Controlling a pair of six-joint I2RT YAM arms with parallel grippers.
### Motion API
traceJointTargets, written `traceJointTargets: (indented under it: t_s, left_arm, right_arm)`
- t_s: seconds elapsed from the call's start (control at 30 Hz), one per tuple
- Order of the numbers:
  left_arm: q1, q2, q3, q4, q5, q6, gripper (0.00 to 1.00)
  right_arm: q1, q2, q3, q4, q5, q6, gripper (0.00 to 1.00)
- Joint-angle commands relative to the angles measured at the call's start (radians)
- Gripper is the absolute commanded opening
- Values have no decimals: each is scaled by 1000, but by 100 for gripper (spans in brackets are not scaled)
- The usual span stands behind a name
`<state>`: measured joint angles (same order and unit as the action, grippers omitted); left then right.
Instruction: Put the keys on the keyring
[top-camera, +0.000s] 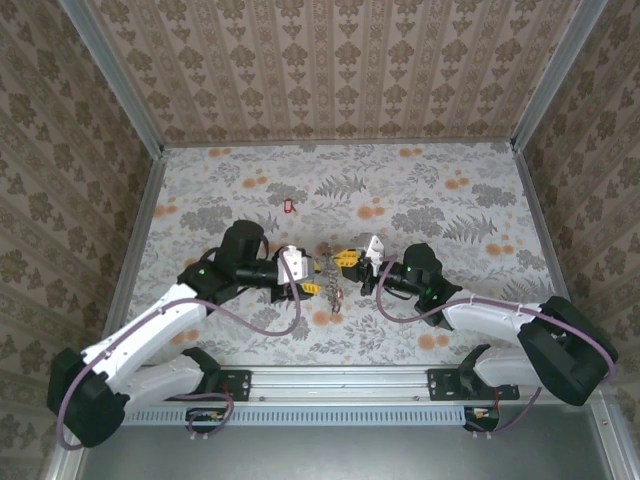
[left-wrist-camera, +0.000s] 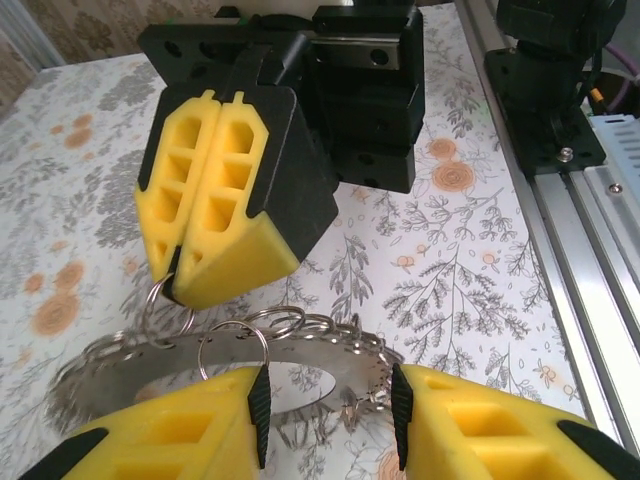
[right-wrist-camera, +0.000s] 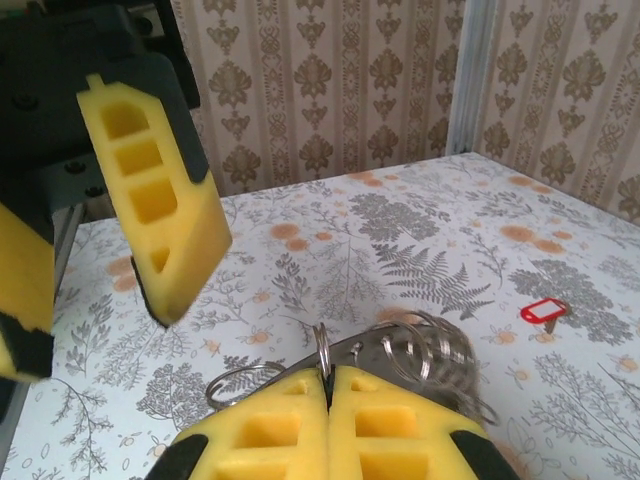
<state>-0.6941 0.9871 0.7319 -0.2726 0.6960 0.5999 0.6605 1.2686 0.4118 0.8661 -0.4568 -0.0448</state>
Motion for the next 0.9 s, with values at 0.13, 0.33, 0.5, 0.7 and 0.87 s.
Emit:
traceJointTargets:
  t_s: [0.13,0.33,0.5,0.7,0.87]
  left_arm:
    - [44,-49,-33,7,-151,-42,42]
    - [65,23,11,62,-70,-107,37]
    - [71,74,43,67,50,-119,35]
    - [71,122,68,75,120,-118,35]
    - [69,145,88,87,131,-111,32]
  right_arm:
    - [-4,16,22,106,-97,6,0]
    - [-2,25,39,96,-120,-4,0]
    - [-1,29,44,98,-127,-4,0]
    - [1,31,44,114,-131,-4,0]
    - [2,32,44,127,-145,2,0]
